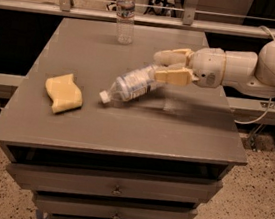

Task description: Knock blue plastic bottle over

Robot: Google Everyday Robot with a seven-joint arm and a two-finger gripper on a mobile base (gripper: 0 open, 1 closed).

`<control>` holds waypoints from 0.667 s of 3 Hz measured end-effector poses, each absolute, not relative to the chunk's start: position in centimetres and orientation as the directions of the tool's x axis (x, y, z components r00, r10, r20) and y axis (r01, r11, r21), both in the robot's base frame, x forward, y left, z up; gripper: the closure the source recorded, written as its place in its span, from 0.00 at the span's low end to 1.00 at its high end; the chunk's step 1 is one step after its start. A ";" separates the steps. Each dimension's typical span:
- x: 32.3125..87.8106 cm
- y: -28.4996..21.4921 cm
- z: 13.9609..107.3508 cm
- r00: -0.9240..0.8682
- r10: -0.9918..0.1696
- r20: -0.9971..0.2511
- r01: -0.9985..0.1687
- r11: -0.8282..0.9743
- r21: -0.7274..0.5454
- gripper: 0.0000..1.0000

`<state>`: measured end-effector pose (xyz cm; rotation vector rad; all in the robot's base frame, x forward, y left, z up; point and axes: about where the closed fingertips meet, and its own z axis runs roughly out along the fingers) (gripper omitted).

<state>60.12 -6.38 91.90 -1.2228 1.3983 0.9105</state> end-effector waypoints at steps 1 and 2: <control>58.6 -2.8 92.1 0.103 -0.253 -0.962 -0.986 0.105 -0.133 0.71; 56.9 0.2 91.7 0.154 -0.310 -0.938 -0.986 0.014 -0.167 1.00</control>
Offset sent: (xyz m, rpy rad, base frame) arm -0.0452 0.0844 -0.0047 -0.1816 -0.0970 0.2239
